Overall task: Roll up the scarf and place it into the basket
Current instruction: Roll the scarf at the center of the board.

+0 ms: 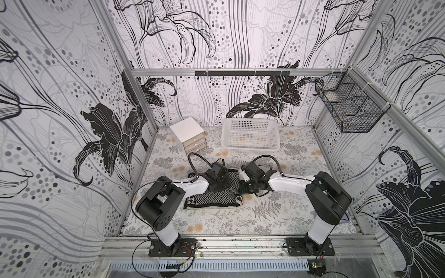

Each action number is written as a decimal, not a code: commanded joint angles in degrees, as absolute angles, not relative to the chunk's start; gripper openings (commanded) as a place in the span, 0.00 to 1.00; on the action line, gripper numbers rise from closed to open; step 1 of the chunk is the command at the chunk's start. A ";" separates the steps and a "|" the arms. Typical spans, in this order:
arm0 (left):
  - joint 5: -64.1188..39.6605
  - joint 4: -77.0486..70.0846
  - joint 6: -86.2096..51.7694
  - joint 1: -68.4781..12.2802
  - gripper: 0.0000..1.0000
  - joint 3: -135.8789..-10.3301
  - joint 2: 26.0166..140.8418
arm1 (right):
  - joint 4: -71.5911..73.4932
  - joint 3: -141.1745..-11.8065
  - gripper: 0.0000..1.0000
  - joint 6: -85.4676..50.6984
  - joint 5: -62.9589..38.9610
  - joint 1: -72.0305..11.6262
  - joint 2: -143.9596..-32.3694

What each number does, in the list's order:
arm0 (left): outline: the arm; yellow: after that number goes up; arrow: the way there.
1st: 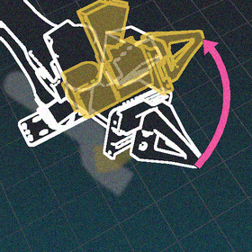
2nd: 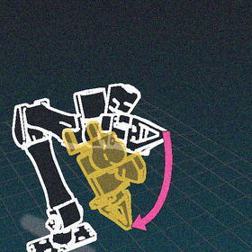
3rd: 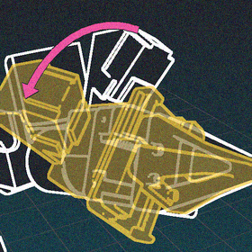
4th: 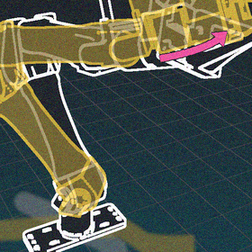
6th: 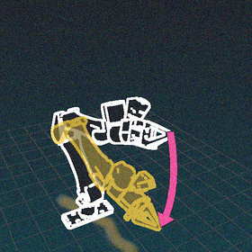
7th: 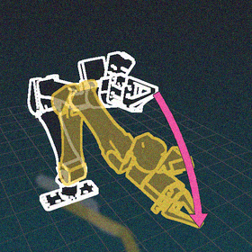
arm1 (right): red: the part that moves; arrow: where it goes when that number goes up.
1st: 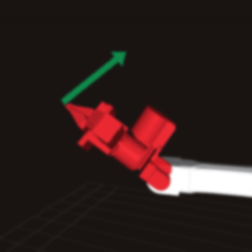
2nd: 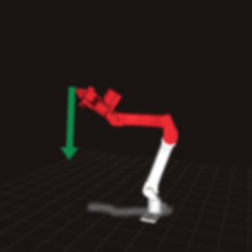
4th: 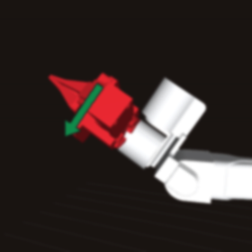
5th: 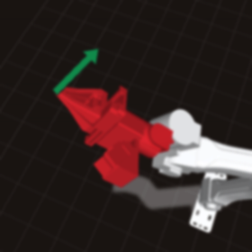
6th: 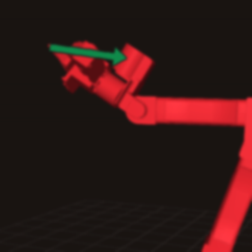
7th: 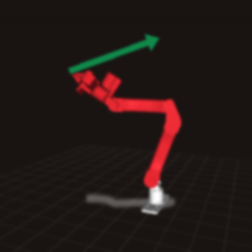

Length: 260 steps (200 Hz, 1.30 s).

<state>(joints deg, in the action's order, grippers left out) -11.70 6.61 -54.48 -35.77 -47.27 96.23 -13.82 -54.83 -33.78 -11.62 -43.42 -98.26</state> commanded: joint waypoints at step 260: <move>-16.22 2.35 -59.59 -46.68 0.00 -62.49 106.92 | -41.27 -57.05 0.00 -31.61 7.38 -44.03 -85.49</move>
